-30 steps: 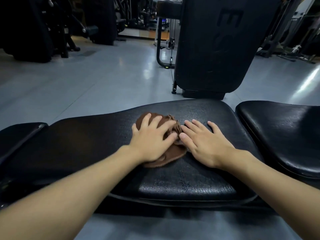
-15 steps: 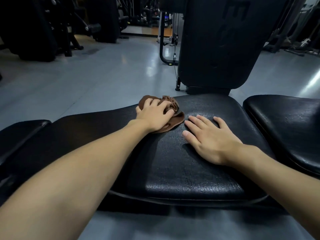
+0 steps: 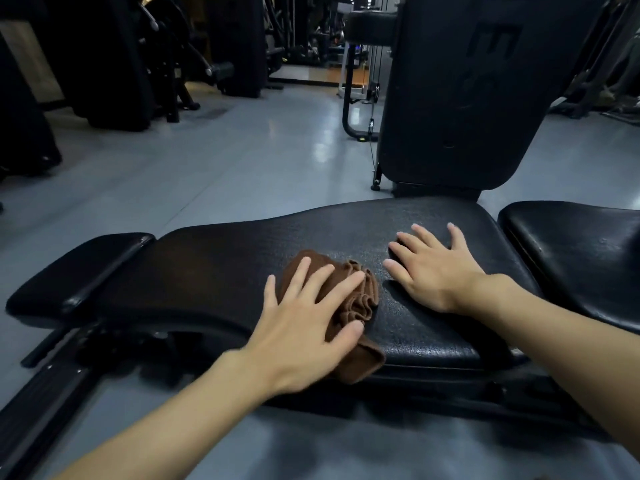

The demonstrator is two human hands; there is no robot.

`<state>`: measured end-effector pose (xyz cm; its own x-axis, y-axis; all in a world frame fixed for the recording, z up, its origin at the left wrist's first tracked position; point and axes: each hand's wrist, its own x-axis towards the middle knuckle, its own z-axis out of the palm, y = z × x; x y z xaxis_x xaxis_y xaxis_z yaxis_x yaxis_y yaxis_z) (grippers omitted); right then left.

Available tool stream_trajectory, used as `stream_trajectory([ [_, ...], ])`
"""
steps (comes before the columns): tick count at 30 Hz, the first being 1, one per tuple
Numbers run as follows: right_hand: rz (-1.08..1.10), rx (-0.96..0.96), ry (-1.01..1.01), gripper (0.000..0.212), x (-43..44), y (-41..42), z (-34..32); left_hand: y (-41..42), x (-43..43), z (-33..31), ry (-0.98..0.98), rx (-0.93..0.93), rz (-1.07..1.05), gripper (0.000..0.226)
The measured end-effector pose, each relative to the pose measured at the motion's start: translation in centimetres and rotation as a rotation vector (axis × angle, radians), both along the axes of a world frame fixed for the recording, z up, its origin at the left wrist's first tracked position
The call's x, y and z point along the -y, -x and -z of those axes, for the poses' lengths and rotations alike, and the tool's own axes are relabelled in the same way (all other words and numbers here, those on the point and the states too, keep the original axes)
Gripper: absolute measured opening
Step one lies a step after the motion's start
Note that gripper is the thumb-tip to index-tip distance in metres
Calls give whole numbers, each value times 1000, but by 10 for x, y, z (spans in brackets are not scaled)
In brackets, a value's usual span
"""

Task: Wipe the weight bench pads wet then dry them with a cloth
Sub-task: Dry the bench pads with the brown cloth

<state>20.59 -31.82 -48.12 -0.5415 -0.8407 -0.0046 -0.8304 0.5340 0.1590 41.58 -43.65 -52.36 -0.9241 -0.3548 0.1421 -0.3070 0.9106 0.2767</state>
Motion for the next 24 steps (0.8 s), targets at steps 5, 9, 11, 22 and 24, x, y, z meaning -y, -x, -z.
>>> stream_trajectory([
  [5,-30,205,12,59,14,-5,-3,9,-5,9,17,33,-57,72],
  [9,-30,196,-24,61,14,-4,4,44,25,8,-53,25,-59,56],
  [11,-35,179,-32,62,14,-5,5,66,44,9,-59,30,-64,54],
  [22,-36,134,-44,67,17,-3,9,191,139,7,-133,27,-186,52],
  [24,-37,137,-38,66,17,-3,9,195,141,6,-139,24,-200,51],
])
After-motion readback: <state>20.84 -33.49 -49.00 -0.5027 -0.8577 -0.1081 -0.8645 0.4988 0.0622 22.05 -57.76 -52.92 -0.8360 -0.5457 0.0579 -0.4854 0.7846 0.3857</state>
